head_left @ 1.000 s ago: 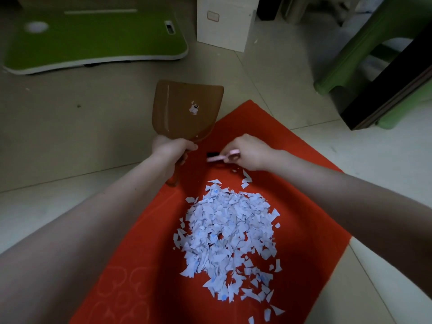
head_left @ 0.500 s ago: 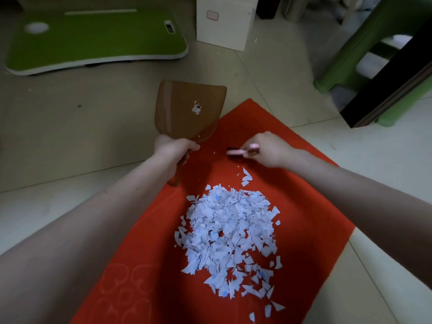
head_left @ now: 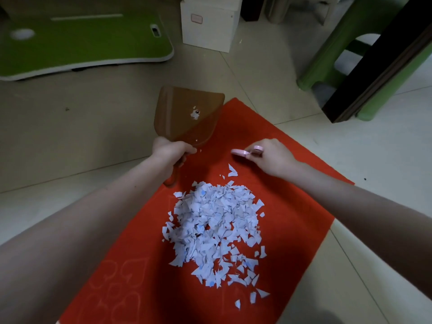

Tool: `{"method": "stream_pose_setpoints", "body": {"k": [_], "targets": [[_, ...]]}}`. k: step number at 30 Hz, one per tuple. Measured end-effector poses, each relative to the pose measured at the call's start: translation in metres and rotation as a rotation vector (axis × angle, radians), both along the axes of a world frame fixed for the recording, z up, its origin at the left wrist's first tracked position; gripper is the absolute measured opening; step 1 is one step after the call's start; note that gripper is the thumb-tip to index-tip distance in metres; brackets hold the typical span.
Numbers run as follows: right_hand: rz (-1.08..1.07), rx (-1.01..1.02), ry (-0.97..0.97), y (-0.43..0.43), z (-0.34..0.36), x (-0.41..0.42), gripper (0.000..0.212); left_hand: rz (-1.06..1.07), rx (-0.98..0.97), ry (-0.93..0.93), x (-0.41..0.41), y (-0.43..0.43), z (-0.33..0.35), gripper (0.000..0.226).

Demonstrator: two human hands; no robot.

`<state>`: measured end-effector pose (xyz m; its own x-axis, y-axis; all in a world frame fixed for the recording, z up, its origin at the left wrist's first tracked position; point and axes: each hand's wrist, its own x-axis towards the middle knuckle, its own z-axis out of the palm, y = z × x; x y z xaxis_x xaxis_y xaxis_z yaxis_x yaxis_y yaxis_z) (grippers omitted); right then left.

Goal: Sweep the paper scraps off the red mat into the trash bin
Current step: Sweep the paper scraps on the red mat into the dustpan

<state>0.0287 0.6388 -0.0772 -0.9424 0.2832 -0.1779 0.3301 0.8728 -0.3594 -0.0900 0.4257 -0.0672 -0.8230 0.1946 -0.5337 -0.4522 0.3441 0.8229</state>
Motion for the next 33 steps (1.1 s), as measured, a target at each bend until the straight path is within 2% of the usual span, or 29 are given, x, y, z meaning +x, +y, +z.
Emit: {"method": "stream_pose_setpoints", "body": {"k": [2,5,8,11,19,21,23,26,29,33], "targets": [[0.033,-0.001,-0.051,-0.011,-0.006,0.005,0.016,-0.012,-0.003,0.009,0.005,0.004,0.002,0.027],[0.137,-0.145,-0.104,-0.029,0.004,0.027,0.015,-0.032,-0.018,0.015,0.008,0.003,0.003,0.028],[0.16,-0.243,-0.055,-0.026,0.027,0.043,0.017,-0.043,-0.019,0.023,0.009,0.003,0.006,0.028],[0.093,-0.198,0.055,-0.008,0.04,0.045,0.017,-0.046,-0.033,0.032,0.011,0.004,0.009,0.028],[-0.073,0.041,0.017,0.004,0.001,0.02,0.02,-0.075,-0.051,0.032,0.022,0.017,0.009,0.028],[-0.001,0.015,-0.053,-0.004,-0.002,0.016,0.027,-0.075,-0.054,0.022,0.023,0.018,0.008,0.027],[0.104,-0.106,-0.107,-0.01,0.005,0.019,0.029,-0.069,-0.051,0.022,0.022,0.016,0.008,0.026],[0.144,-0.249,-0.082,-0.005,0.026,0.03,0.019,-0.062,-0.055,0.03,0.017,0.01,0.007,0.027],[0.103,-0.146,0.011,0.009,0.032,0.031,0.017,-0.041,-0.059,0.036,0.013,0.006,0.006,0.028],[-0.096,-0.047,0.089,0.013,0.003,0.01,0.021,-0.039,-0.074,0.028,0.013,0.008,0.002,0.028]]}}
